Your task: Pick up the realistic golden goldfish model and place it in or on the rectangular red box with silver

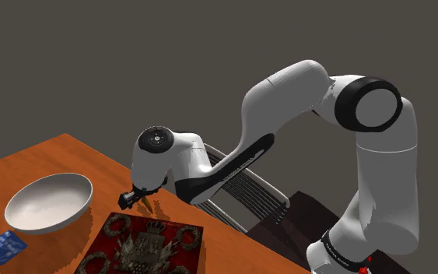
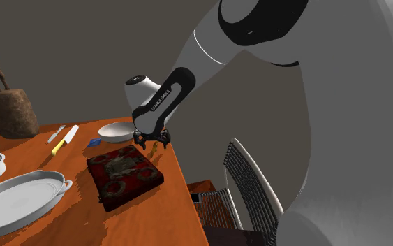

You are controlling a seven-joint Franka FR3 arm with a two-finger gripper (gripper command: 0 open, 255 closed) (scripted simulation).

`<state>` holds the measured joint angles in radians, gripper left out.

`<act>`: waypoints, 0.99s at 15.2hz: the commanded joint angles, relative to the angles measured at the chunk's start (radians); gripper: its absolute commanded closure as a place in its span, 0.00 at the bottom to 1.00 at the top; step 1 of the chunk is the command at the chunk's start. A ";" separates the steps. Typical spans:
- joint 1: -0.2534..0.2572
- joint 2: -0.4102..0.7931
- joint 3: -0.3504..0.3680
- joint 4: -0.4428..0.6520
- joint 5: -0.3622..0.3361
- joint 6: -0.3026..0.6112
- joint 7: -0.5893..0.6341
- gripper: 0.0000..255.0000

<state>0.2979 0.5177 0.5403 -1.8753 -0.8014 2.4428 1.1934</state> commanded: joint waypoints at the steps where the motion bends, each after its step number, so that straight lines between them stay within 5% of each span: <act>1: 0.001 0.002 -0.001 0.001 -0.001 0.001 0.001 0.00; 4: 0.001 0.001 -0.001 0.001 -0.001 0.001 0.001 0.00; 5: 0.001 0.001 -0.001 0.001 -0.001 0.001 0.001 1.00; 15: -0.003 -0.007 0.005 0.001 0.008 -0.006 -0.007 1.00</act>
<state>0.2969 0.5139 0.5430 -1.8741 -0.7982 2.4402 1.1907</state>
